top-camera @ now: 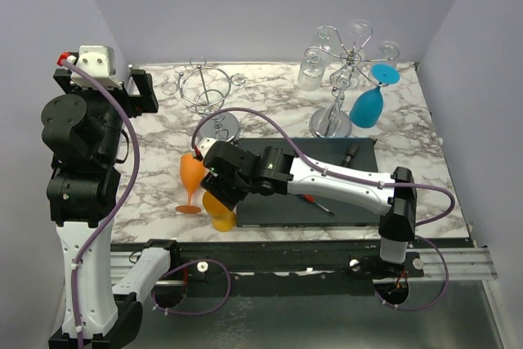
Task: Place the wine glass upside down on the wine glass rack
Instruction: Pick up the wine glass at the center of the board.
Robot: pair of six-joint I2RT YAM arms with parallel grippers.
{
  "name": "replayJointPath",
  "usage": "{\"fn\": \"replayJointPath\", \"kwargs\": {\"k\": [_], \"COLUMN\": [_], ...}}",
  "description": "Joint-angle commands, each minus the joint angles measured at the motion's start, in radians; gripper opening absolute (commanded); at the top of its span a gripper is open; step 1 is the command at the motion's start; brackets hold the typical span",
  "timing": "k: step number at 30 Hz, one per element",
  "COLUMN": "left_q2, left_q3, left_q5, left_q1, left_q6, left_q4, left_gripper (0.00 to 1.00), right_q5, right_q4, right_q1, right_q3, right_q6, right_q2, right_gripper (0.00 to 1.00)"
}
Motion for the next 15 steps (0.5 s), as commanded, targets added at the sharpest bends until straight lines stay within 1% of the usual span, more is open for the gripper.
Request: {"fn": "replayJointPath", "kwargs": {"k": [1, 5, 7, 8, 9, 11, 13, 15], "left_q2": [-0.014, -0.019, -0.02, -0.02, -0.021, -0.02, -0.021, -0.021], "left_q3": [0.006, 0.006, 0.006, 0.008, 0.007, 0.011, 0.014, 0.015], "left_q5": [0.046, 0.066, 0.07, 0.071, 0.1, 0.115, 0.135, 0.155], "left_q1": [0.005, 0.006, 0.004, 0.005, 0.005, 0.005, 0.004, 0.004], "left_q6": [0.006, -0.004, -0.009, -0.012, -0.016, -0.02, -0.026, -0.032], "left_q4": [-0.039, -0.054, -0.057, -0.06, -0.062, -0.064, -0.069, -0.074], "left_gripper": [0.98, 0.98, 0.98, 0.98, 0.98, 0.98, 0.98, 0.98], "right_q5": [-0.04, -0.064, -0.063, -0.055, -0.041, -0.012, 0.021, 0.047], "right_q4": [0.084, 0.134, 0.142, 0.141, 0.14, 0.138, 0.134, 0.12], "right_q1": [-0.009, -0.016, -0.017, -0.017, -0.017, -0.02, -0.025, -0.028], "right_q3": [-0.074, -0.137, -0.15, -0.15, -0.148, -0.14, -0.131, -0.114], "right_q6": [0.041, 0.061, 0.067, 0.069, 0.069, 0.064, 0.059, 0.052], "right_q2": [-0.003, 0.002, 0.003, -0.001, -0.007, -0.029, -0.063, -0.095], "right_gripper": [0.64, 0.61, 0.57, 0.52, 0.45, 0.27, 0.12, 0.04]}}
